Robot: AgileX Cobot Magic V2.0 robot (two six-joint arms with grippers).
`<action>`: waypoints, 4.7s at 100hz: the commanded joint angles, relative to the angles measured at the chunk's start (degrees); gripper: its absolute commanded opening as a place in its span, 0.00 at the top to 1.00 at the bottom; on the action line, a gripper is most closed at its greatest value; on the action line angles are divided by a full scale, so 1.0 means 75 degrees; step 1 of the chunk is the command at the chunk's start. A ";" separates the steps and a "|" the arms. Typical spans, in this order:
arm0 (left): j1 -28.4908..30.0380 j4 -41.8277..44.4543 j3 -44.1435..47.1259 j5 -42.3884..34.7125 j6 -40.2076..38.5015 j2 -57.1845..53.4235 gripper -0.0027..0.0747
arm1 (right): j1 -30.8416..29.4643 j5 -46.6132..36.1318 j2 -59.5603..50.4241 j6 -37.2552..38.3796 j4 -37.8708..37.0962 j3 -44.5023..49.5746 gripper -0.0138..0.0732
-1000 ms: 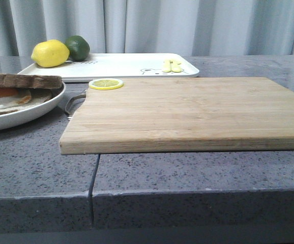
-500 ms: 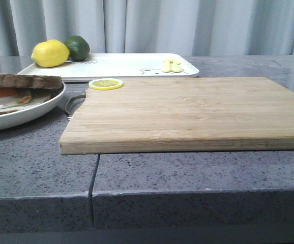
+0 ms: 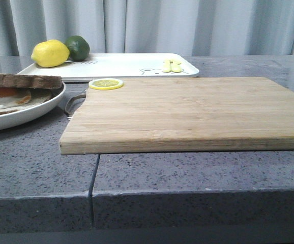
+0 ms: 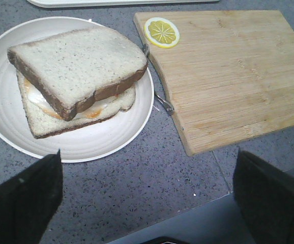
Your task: Place bread and move sandwich to tray
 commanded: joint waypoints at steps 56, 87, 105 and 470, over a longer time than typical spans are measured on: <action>0.0016 0.1248 -0.0238 -0.1555 -0.0978 0.0259 0.17 | -0.0055 -0.0609 0.0043 0.0003 -0.0032 -0.0194 0.19; 0.0016 0.1806 -0.0238 -0.2136 -0.1614 0.1285 0.17 | -0.0055 -0.0609 0.0043 0.0003 -0.0032 -0.0194 0.19; 0.0016 0.1806 -0.0238 -0.2541 -0.1680 0.1742 0.17 | -0.0055 -0.0609 0.0043 0.0003 -0.0032 -0.0194 0.19; 0.0016 0.3339 -0.0211 -0.3597 -0.2477 0.4765 0.41 | -0.0055 -0.0609 0.0043 0.0003 -0.0032 -0.0194 0.19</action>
